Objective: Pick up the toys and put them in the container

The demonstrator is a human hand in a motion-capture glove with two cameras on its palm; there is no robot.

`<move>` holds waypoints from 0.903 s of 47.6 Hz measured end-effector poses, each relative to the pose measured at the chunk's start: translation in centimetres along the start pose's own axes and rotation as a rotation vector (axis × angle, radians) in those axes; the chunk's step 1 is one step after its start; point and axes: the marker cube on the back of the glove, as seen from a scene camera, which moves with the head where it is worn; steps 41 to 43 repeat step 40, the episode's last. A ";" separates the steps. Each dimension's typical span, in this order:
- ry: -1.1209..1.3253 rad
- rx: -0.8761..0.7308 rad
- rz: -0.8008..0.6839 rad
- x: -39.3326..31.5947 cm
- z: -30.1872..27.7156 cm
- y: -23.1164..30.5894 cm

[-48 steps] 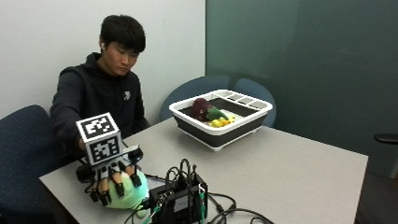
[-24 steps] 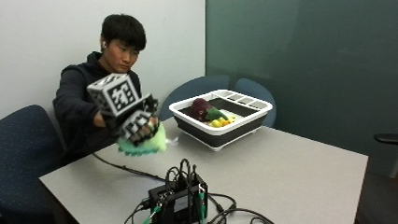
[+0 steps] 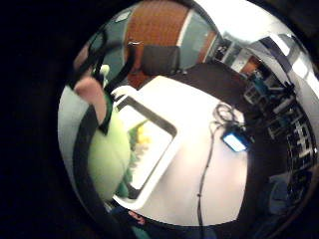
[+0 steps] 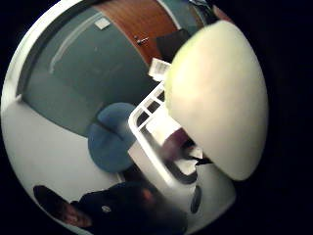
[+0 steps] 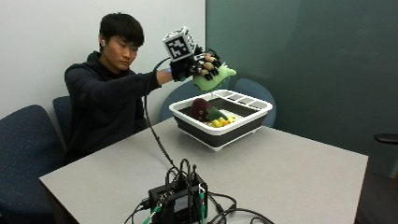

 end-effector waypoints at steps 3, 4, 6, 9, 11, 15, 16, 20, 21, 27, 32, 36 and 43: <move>-0.126 -0.073 0.132 -0.5 0.7 -1.1; -0.147 -0.098 0.136 -0.4 0.9 -1.3; -0.146 -0.139 0.104 -1.6 1.9 -1.0; -0.105 -0.151 0.054 -4.0 3.2 -0.2; -0.098 -0.135 0.047 -4.2 3.3 0.0; -0.132 -0.102 0.041 -3.0 2.1 0.3; -0.135 -0.096 0.049 -2.5 1.8 0.4; -0.140 -0.079 0.103 0.9 0.2 0.3; -0.139 -0.078 0.107 1.5 -0.2 0.4; -0.087 -0.049 0.121 4.0 -1.6 2.3; -0.051 -0.006 0.127 6.8 -2.9 4.2; -0.006 0.030 0.119 9.9 -3.8 6.2; -0.024 0.047 0.110 10.4 -4.3 8.3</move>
